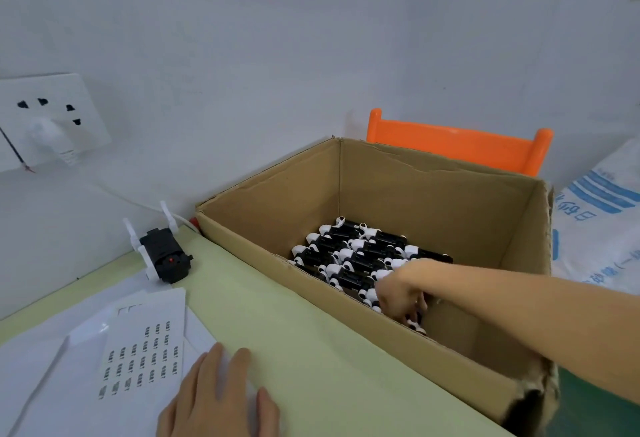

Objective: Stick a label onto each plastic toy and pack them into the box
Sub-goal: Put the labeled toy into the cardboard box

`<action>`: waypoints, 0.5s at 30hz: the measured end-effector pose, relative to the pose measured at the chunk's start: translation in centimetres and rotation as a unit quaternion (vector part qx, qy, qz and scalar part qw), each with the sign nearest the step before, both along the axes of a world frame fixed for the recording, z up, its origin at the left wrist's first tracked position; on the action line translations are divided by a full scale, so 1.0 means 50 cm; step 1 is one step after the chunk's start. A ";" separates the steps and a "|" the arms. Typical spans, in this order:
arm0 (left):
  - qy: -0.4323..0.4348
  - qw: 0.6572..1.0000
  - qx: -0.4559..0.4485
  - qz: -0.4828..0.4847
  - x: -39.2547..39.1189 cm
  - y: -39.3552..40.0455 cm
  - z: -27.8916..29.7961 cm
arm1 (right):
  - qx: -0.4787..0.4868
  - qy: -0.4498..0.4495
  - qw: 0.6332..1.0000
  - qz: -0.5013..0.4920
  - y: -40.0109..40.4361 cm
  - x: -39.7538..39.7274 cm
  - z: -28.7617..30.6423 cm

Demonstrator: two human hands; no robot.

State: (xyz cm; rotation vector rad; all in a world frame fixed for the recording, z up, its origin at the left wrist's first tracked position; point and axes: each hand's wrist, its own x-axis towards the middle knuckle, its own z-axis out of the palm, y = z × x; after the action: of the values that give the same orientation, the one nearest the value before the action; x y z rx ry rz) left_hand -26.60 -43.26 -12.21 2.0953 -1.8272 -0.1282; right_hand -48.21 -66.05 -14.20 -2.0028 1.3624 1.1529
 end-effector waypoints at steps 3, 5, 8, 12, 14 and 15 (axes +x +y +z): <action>0.070 0.995 -0.058 0.048 0.007 0.007 -0.002 | -0.165 -0.207 0.964 -0.005 -0.006 0.002 0.136; 0.161 0.982 -0.056 0.087 0.010 0.010 0.008 | -0.311 -0.302 0.901 -0.003 0.019 0.004 0.218; 0.352 0.923 -0.135 0.077 0.036 0.020 0.017 | -0.544 -0.484 0.686 -0.011 0.123 0.037 0.281; 0.499 0.803 -0.293 0.144 0.047 0.030 0.036 | -0.476 -0.690 0.544 0.041 0.344 0.165 0.229; 0.519 0.729 -0.419 0.155 0.056 0.046 0.037 | -0.340 -0.664 0.665 0.045 0.432 0.238 0.158; 0.528 0.695 -0.467 0.142 0.056 0.056 0.048 | -0.288 -0.637 0.714 0.026 0.458 0.266 0.123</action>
State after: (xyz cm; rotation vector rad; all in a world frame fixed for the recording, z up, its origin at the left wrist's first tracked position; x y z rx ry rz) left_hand -23.78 -40.45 -9.81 1.0633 -0.5774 -0.2044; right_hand -34.91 -43.17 -8.04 -2.3449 0.8415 -0.8163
